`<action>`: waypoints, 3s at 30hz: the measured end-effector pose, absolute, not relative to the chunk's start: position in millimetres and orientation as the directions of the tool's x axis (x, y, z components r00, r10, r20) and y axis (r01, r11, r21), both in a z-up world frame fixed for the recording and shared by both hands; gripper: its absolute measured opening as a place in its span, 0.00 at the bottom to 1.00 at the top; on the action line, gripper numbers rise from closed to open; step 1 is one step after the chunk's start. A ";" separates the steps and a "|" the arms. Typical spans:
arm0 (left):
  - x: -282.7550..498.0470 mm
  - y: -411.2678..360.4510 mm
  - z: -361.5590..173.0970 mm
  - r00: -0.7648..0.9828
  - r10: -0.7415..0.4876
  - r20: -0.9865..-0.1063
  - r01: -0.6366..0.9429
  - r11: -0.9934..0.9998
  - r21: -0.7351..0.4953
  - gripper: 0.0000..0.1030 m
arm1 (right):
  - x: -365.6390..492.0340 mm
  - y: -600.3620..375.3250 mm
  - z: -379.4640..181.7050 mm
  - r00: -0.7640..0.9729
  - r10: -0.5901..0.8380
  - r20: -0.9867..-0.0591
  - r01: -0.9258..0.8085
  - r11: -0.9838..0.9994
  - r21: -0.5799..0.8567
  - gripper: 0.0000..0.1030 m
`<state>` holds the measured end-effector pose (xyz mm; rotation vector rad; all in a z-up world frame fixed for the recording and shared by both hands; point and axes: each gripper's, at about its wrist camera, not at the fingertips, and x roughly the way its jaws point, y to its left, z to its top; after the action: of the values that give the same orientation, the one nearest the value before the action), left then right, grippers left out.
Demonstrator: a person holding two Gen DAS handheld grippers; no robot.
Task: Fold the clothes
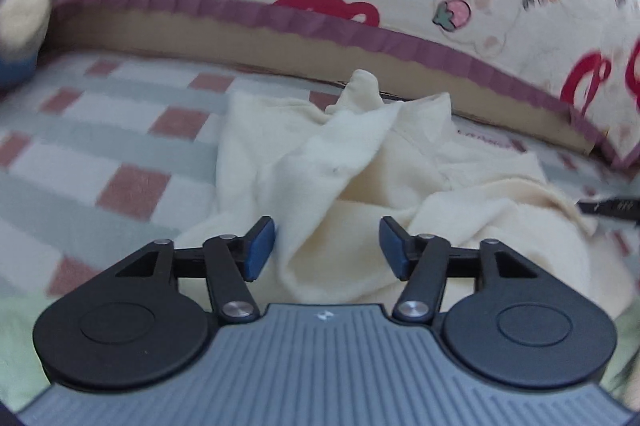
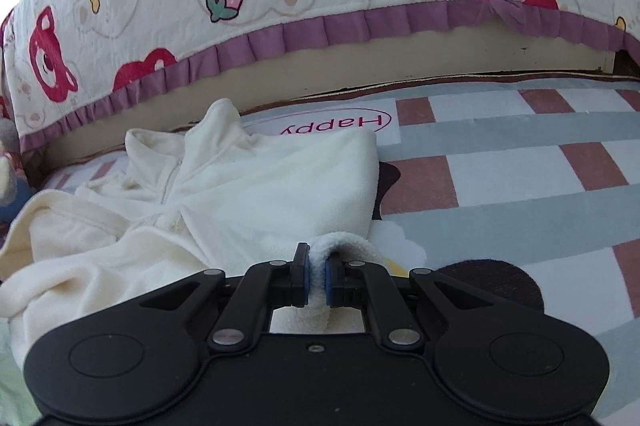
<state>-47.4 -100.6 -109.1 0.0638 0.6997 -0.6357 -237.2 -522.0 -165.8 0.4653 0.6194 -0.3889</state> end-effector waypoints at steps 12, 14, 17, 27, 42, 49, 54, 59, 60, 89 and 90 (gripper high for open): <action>-17.1 -84.0 -47.3 0.822 -0.280 -0.496 0.316 0.949 -0.013 0.03 | -262.7 -517.9 -128.9 0.833 -0.177 -0.525 0.377 0.875 0.303 0.08; -26.6 -67.2 -19.1 0.868 -0.251 -0.428 0.275 0.961 -0.005 0.03 | -270.3 -519.6 -121.6 0.844 -0.170 -0.509 0.374 0.866 0.331 0.07; -43.9 -56.1 -0.5 0.907 -0.204 -0.369 0.264 0.957 0.121 0.04 | -275.6 -525.5 -115.1 0.857 -0.151 -0.493 0.364 0.855 0.370 0.07; -11.9 -58.4 -28.1 0.835 -0.237 -0.497 0.353 0.923 0.153 0.04 | -293.3 -545.2 -93.2 0.897 -0.092 -0.433 0.323 0.806 0.496 0.07; 162.9 -153.5 -105.5 0.655 -0.321 -0.684 0.350 0.931 -0.102 0.51 | -180.1 -633.6 -207.6 0.882 -0.169 -0.439 0.452 0.565 0.691 0.18; 133.9 -103.1 -142.0 0.583 -0.428 -0.690 0.250 0.903 -0.349 0.51 | -173.1 -657.5 -181.2 0.870 -0.122 -0.478 0.405 0.731 0.550 0.18; 110.2 -111.0 -143.4 0.601 -0.384 -0.701 0.335 0.917 -0.215 0.51 | -162.5 -633.0 -158.8 0.868 -0.012 -0.496 0.208 0.917 0.342 0.36; 100.6 -114.5 -132.0 0.618 -0.403 -0.674 0.349 0.910 -0.224 0.51 | -143.6 -605.3 -158.5 0.813 0.078 -0.577 0.204 0.890 0.408 0.44; 98.1 -113.9 -127.8 0.624 -0.412 -0.663 0.348 0.907 -0.237 0.51 | -140.8 -596.6 -158.6 0.804 0.056 -0.592 0.192 0.918 0.347 0.44; 213.6 -155.7 -99.1 0.561 -0.342 -0.754 0.280 0.935 -0.217 0.26 | -122.6 -713.6 -217.6 0.827 -0.027 -0.561 0.464 0.597 0.655 0.18; 217.9 -162.6 -100.1 0.561 -0.340 -0.755 0.285 0.935 -0.210 0.26 | -123.7 -714.7 -220.6 0.828 -0.033 -0.560 0.470 0.588 0.659 0.18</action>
<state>217.9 -162.6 -100.1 -0.0661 0.9036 -0.3683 -123.7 -714.7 -220.6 0.9034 0.5343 -0.3095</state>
